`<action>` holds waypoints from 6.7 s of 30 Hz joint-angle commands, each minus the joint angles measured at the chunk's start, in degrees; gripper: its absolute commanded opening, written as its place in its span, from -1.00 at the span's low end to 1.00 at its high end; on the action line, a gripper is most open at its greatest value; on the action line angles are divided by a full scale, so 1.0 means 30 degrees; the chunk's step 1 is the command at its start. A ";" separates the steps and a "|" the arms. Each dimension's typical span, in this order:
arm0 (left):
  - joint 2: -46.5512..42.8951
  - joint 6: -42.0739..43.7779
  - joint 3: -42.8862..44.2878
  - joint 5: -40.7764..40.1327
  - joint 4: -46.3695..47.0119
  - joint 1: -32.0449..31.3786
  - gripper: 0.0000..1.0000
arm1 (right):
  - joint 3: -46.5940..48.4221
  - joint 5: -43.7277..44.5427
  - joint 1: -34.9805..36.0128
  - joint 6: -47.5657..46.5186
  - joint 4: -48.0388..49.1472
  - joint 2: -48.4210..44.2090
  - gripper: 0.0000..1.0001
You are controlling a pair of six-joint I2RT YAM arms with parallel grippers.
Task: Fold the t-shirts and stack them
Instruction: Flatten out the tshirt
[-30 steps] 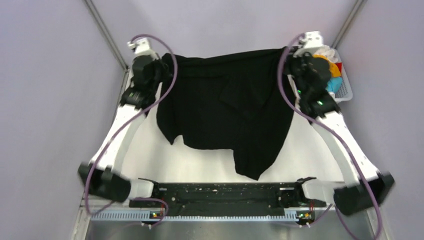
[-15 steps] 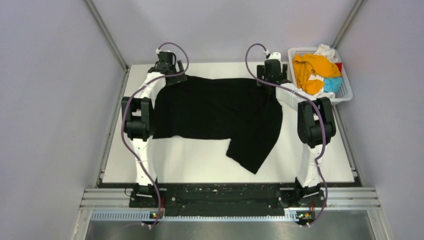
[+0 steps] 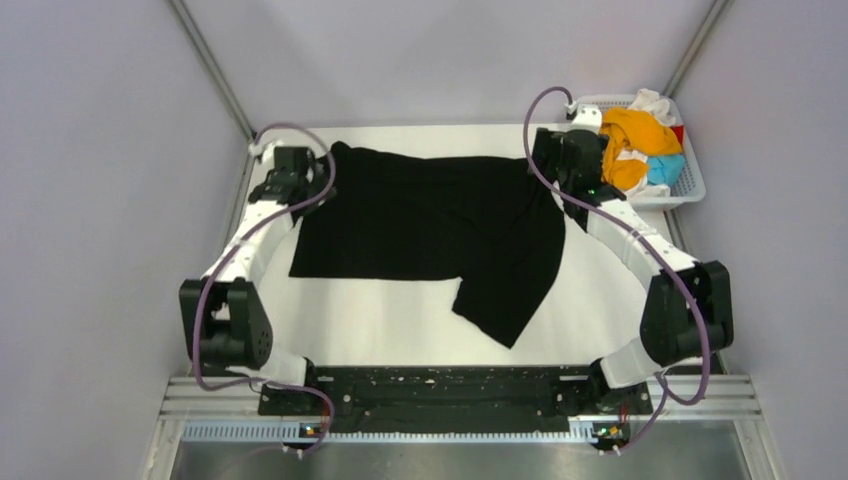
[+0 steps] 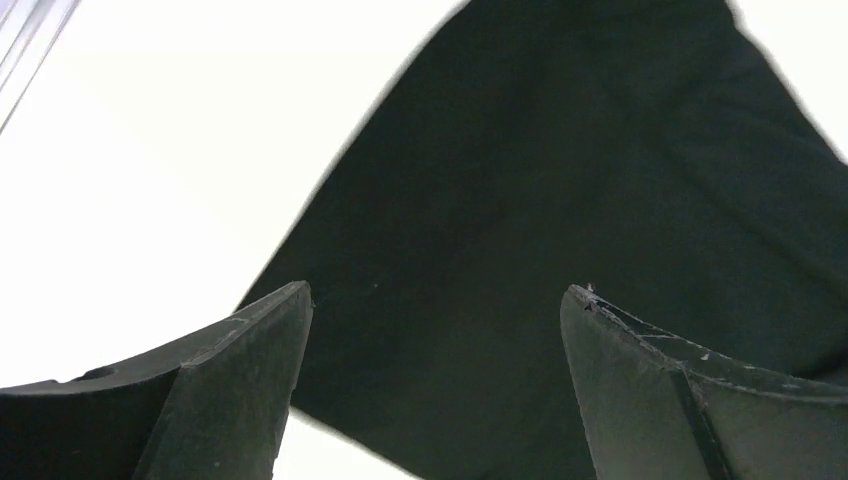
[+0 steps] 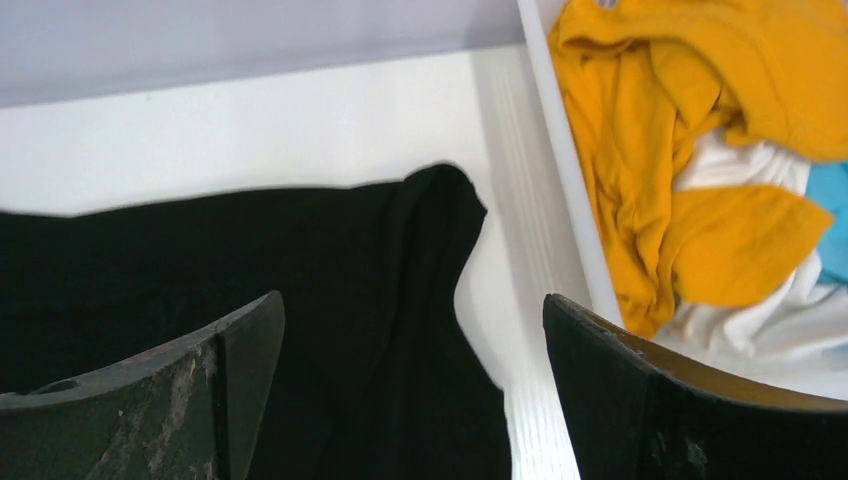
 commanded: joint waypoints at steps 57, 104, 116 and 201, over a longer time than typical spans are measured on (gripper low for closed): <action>0.1200 -0.4889 -0.7074 0.3626 -0.1093 0.4661 -1.00 | -0.4124 -0.2610 -0.0067 0.2124 -0.0780 -0.3790 0.97; -0.2459 -0.4468 -0.9448 0.3556 -0.0421 0.4668 -1.00 | -0.9341 -0.3067 1.2999 0.9831 -1.3901 -0.2608 0.02; -0.2819 -0.4474 -0.9378 0.3339 -0.0651 0.4653 -1.00 | -1.0174 -0.3042 1.3135 1.0657 -1.2808 -0.2014 -0.96; -0.6586 -0.3886 -0.0051 0.5093 0.4704 0.4595 -1.00 | 0.5728 0.6678 0.5036 -0.8832 0.4997 -0.3634 -1.00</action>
